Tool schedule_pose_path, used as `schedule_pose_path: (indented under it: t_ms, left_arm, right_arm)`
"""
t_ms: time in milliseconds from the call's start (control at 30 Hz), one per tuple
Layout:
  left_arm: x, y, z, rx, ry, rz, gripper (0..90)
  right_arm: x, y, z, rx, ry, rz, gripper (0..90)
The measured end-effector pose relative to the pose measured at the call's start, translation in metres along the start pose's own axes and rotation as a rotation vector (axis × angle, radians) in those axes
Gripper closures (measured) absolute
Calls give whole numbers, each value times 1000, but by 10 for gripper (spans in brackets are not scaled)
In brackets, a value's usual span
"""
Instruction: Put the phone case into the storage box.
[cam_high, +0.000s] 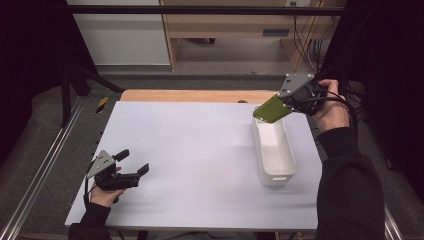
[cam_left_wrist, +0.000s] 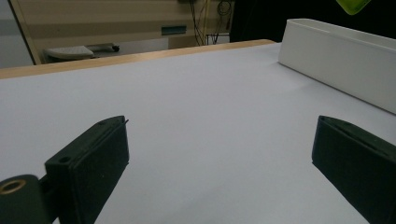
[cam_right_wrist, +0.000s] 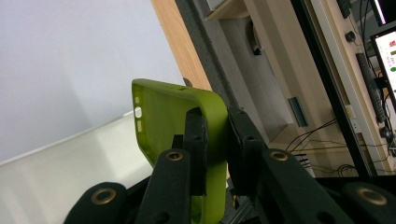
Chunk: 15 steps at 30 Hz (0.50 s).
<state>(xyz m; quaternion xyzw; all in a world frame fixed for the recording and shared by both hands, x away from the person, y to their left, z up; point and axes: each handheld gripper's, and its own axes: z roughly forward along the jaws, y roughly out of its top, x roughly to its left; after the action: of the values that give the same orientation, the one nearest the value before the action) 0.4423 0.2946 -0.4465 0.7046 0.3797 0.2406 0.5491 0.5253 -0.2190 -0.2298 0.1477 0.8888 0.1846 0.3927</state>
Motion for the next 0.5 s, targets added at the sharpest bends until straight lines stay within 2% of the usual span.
schedule_pose_path:
  t_ms: [500]
  left_arm:
    - [0, -1, 1, 6, -2, 1, 33]
  right_arm:
    - [-5, -8, 15, 26, 7, -57, 794]
